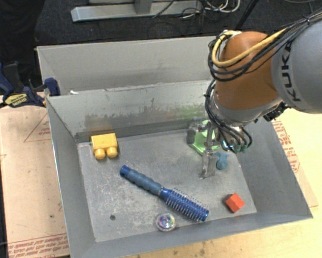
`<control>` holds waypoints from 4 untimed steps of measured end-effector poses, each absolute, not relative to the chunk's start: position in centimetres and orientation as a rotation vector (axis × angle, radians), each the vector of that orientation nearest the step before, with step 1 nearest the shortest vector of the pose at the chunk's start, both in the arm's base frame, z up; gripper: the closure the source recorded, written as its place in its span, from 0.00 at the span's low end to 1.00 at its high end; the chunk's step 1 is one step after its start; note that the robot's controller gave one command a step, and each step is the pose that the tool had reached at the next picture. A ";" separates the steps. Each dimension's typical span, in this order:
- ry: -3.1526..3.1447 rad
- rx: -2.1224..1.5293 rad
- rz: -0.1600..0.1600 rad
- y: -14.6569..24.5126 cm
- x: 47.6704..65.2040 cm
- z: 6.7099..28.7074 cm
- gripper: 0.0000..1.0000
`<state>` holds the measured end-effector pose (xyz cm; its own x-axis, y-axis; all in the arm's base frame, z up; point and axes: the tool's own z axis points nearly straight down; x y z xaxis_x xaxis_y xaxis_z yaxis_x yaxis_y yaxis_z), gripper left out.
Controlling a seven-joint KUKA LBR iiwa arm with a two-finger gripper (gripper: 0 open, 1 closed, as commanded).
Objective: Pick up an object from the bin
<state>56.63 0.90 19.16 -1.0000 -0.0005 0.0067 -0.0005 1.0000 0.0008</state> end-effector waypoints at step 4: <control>-3.062 0.721 0.007 -12.2 51.2 10.6 0.00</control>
Offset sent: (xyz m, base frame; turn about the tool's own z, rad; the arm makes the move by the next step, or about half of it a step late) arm -0.0255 0.0291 -0.1216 -0.2558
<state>51.20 -12.20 10.58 -0.8950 -0.4462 -0.0035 -0.4461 0.8950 -0.0054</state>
